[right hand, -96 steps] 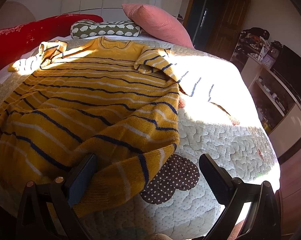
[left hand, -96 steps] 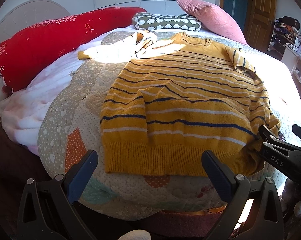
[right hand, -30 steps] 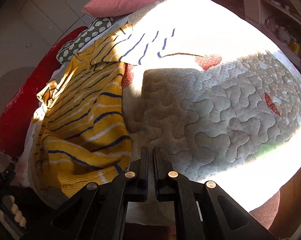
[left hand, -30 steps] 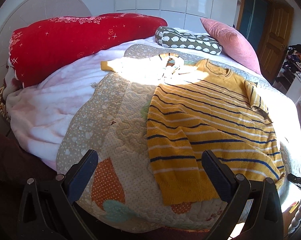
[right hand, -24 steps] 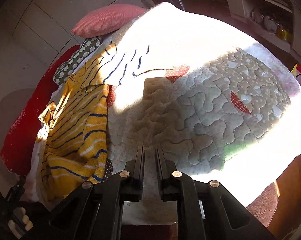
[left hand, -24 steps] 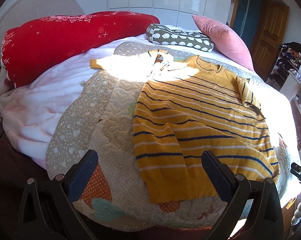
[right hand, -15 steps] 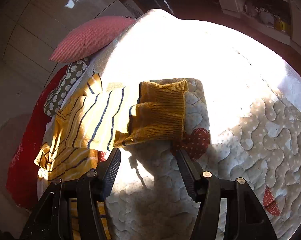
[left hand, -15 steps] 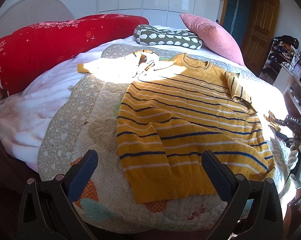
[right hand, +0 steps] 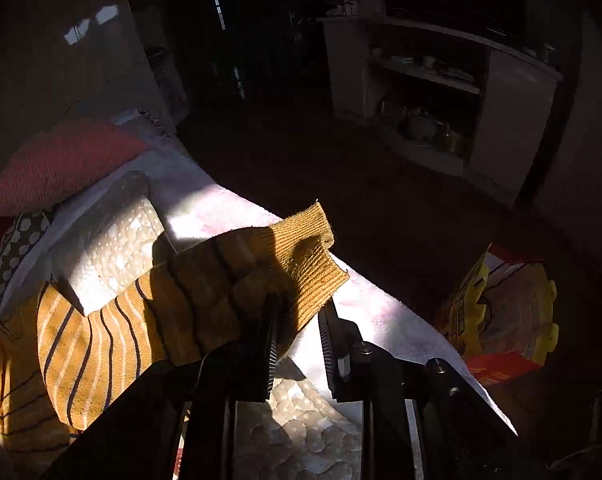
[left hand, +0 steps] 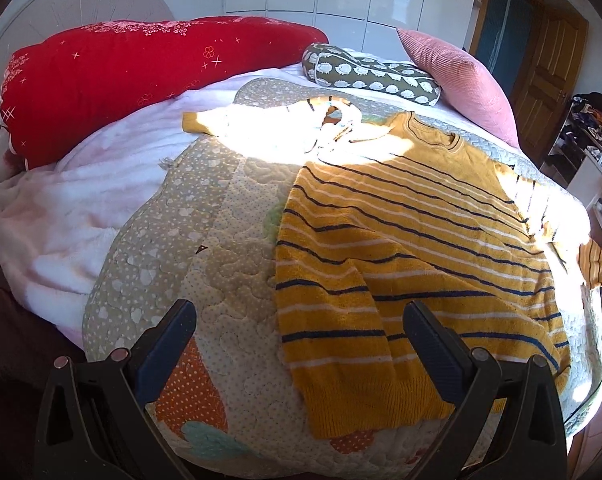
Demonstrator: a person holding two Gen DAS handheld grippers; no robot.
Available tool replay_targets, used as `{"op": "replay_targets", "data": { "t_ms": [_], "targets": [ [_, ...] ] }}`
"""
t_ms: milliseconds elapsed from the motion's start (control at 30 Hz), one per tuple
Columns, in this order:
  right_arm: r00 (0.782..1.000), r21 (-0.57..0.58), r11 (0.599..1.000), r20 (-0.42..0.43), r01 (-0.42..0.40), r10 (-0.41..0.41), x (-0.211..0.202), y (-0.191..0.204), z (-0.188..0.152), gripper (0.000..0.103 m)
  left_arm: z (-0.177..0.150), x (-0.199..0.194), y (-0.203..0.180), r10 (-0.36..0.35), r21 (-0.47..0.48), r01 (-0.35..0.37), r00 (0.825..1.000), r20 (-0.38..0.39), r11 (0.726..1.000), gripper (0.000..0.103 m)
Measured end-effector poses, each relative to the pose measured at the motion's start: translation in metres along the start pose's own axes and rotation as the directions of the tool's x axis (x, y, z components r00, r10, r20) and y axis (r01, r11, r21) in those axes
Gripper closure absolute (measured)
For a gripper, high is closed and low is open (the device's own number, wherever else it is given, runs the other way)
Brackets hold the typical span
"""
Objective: Fold small clothes
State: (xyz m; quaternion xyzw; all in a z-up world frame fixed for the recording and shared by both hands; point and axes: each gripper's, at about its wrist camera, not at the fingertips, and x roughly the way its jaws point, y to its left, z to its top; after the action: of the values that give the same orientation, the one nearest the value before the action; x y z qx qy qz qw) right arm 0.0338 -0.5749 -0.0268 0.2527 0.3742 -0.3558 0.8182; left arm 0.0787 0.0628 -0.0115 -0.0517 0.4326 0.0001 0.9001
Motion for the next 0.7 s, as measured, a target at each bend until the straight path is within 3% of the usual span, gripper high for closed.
{"op": "replay_targets", "data": {
  "t_ms": [33,100,167,300,433,533,600,700],
  "targets": [
    [1.000,-0.006,1.000,0.013,-0.007,0.007,-0.008,-0.005,-0.003,0.079,0.000,0.002,0.004,0.001,-0.010,-0.001,1.000,-0.004,1.000,0.000],
    [0.999,-0.056,0.998,0.038,-0.018,0.020,-0.026,-0.009,-0.016,0.061,-0.001,0.006,0.011,0.007,-0.028,-0.007,1.000,-0.017,1.000,0.000],
    [0.997,-0.109,0.992,0.034,-0.063,0.067,-0.040,-0.005,-0.039,0.056,-0.003,0.008,0.014,0.024,-0.033,-0.025,0.999,-0.026,0.999,0.000],
    [0.979,-0.208,0.957,-0.039,-0.204,0.201,-0.061,0.023,-0.095,0.056,-0.009,0.005,0.011,0.058,-0.006,-0.058,0.998,-0.011,0.998,0.000],
    [0.958,-0.324,0.903,-0.055,-0.283,0.281,-0.091,0.058,-0.148,0.054,-0.017,-0.007,-0.002,0.102,0.060,-0.104,0.994,0.035,0.993,0.000],
    [0.940,-0.396,0.856,-0.060,-0.332,0.336,-0.115,0.082,-0.181,0.048,-0.022,-0.016,-0.005,0.089,0.077,-0.093,0.995,0.051,0.993,0.000],
    [0.917,-0.413,0.822,-0.103,-0.391,0.384,-0.125,0.094,-0.198,0.041,-0.025,-0.019,-0.005,0.074,0.073,-0.077,0.996,0.050,0.994,0.000],
    [0.898,-0.426,0.792,-0.163,-0.437,0.408,-0.130,0.107,-0.216,0.040,-0.028,-0.021,-0.004,0.075,0.075,-0.079,0.996,0.046,0.994,0.000]
  ]
}}
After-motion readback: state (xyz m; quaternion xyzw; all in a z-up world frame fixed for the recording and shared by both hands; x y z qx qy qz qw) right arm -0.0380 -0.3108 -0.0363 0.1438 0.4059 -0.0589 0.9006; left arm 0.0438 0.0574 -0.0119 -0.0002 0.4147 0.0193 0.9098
